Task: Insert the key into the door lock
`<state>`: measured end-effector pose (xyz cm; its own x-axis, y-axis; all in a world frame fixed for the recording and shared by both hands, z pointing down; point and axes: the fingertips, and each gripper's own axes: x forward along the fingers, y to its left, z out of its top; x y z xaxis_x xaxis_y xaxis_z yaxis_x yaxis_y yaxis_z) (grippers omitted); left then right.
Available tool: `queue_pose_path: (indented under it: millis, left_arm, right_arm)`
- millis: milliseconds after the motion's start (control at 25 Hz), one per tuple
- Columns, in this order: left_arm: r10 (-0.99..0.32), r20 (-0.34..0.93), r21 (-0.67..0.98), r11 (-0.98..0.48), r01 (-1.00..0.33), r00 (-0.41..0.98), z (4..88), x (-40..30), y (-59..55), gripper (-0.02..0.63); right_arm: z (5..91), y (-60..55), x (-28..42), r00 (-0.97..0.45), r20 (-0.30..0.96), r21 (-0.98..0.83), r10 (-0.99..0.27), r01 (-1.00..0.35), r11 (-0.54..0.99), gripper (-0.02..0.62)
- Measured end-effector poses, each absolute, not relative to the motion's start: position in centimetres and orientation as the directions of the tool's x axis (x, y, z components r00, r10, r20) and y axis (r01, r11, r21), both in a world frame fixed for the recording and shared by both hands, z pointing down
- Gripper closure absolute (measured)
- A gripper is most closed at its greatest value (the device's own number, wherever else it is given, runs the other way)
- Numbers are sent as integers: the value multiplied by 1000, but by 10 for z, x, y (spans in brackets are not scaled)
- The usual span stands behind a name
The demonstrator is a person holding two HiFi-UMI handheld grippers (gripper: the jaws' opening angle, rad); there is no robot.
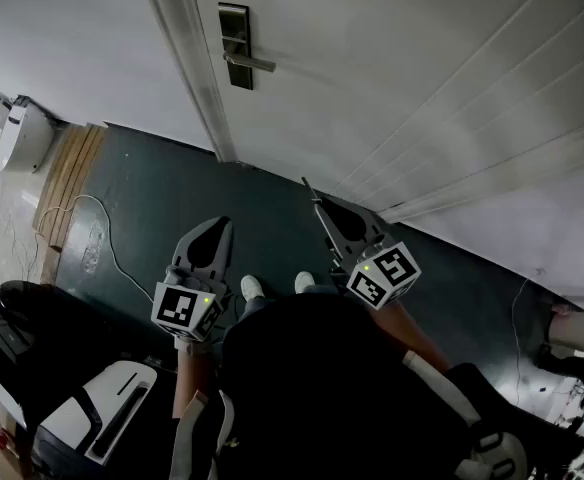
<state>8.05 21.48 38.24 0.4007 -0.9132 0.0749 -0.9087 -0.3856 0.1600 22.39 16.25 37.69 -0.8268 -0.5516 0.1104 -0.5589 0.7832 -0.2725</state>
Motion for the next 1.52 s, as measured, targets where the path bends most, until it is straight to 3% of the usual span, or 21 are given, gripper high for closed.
queue_pose_path:
  millis: [1000,1520]
  left_arm:
    - [-885,95,192,-433,-881,456,412,-16,216,597]
    - [-889,130,191,-413,-891,440,415,-12,138,597]
  right_arm:
    - [401,170,134,-773,162,-326,-613,-629,706,561]
    - [408,75,137,-782,140,-408,-607,-604,684,562]
